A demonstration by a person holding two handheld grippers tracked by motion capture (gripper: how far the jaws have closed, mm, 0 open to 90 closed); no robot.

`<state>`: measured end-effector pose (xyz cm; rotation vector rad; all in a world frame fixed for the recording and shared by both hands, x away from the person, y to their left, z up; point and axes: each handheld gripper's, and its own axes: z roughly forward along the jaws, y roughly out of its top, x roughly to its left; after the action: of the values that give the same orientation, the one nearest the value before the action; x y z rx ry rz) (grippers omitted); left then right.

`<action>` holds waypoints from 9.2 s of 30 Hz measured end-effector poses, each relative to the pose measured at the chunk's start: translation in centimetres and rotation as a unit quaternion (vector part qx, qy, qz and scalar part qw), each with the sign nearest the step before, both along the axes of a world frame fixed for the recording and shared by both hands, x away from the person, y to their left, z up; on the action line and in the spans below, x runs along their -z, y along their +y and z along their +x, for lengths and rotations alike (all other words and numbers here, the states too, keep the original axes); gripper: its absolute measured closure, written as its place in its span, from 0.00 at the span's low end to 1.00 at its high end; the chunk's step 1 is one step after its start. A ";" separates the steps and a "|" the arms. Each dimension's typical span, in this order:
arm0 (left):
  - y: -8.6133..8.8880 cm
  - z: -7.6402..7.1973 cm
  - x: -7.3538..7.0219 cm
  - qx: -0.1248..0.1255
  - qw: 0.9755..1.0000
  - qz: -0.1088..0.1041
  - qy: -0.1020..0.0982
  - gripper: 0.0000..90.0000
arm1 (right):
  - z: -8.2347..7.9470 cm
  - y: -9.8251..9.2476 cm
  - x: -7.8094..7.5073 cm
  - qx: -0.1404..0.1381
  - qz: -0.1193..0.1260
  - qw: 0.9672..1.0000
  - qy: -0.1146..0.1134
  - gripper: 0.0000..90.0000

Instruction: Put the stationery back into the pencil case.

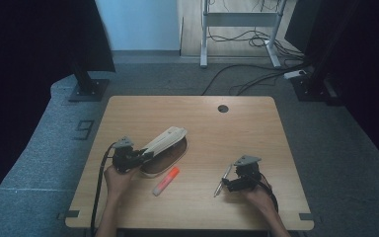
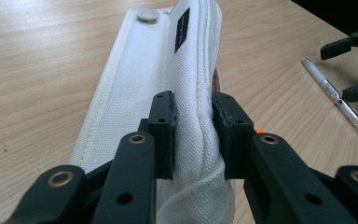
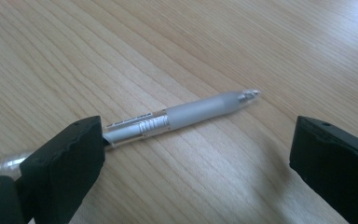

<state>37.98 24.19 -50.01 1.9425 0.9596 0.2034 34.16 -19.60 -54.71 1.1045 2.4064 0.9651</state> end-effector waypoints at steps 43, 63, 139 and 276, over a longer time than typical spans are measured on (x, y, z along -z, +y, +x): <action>0.0 0.0 0.0 0.000 1.000 -0.002 0.001 0.79 | 3.7 3.6 -0.6 -0.096 0.016 0.995 0.016 0.13; 0.0 0.1 0.1 0.002 1.000 -0.003 0.002 0.78 | 3.8 3.3 -0.9 -0.124 -0.012 0.992 0.025 0.54; 0.2 -0.1 -0.2 -0.013 1.000 -0.008 -0.014 0.83 | 5.5 10.3 -5.3 -0.161 0.039 0.986 0.016 0.88; 0.2 0.1 0.1 -0.001 1.000 -0.015 -0.006 0.82 | 11.0 15.8 -1.8 -0.127 0.022 0.992 -0.006 0.89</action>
<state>38.08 24.40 -50.12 1.9113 0.9518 0.1995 45.20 -3.83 -52.93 0.8169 2.5707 1.1038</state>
